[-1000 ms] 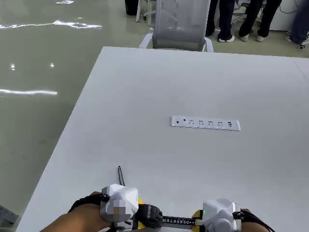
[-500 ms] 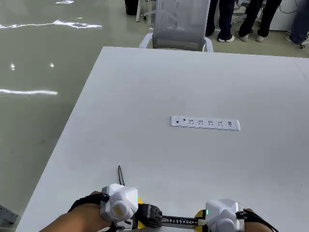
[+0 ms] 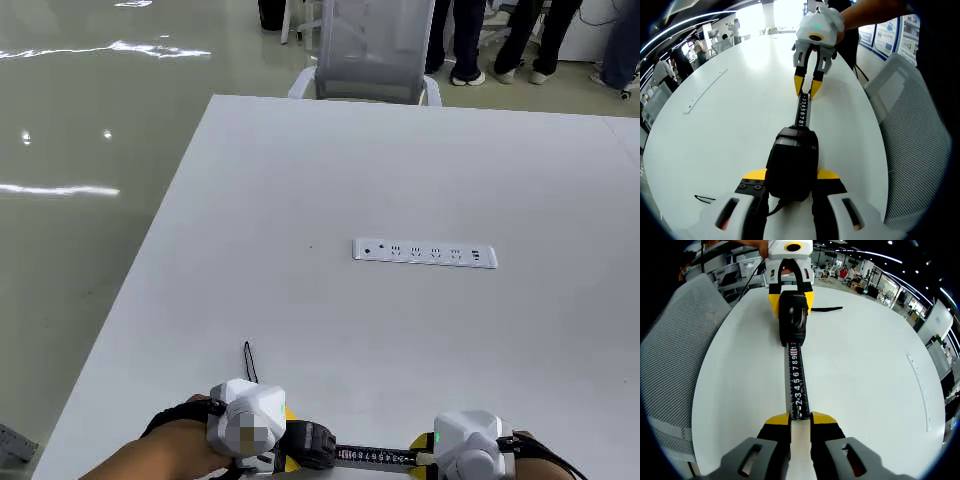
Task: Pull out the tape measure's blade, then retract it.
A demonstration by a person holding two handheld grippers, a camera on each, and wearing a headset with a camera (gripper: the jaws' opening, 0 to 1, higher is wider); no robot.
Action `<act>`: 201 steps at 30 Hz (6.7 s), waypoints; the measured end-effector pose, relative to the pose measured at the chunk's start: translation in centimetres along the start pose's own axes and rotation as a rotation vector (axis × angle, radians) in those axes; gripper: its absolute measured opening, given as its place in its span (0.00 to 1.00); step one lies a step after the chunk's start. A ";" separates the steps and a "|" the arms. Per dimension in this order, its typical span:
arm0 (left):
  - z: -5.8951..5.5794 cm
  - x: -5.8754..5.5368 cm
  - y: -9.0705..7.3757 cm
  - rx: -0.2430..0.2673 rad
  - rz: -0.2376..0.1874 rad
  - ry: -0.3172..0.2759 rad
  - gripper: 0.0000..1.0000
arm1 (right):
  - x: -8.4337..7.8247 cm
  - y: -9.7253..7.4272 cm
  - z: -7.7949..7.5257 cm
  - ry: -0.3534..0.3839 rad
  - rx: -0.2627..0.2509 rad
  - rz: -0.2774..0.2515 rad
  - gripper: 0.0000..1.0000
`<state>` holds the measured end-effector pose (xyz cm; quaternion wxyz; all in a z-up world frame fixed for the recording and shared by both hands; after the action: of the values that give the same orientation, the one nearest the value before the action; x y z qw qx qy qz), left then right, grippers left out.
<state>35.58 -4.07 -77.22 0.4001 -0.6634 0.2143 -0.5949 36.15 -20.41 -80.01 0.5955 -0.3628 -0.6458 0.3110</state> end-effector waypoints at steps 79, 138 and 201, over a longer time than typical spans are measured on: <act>0.0 0.0 0.0 0.009 -0.001 -0.028 0.29 | -4.2 -2.9 -0.7 0.015 -0.011 0.024 0.12; 0.1 -0.1 0.0 0.008 0.005 -0.034 0.29 | -7.9 -5.3 -1.1 0.035 -0.029 0.053 0.12; 0.0 -0.3 0.1 0.008 0.002 -0.046 0.29 | -11.2 -7.6 -1.1 0.089 -0.056 0.077 0.12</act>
<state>35.59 -3.92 -77.46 0.4082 -0.6749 0.2033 -0.5802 36.85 -33.92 -79.65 0.6009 -0.4175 -0.6127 0.2988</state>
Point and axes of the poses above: the centre of the closed fingertips' face, and the gripper's own axes: y roughly forward along the fingers, z roughly to its left, x roughly out of its top, the point moved 1 cm from there along -y, roughly backward along the fingers, and after that the axes turned 1 degree about -z, right-handed, at the moved point
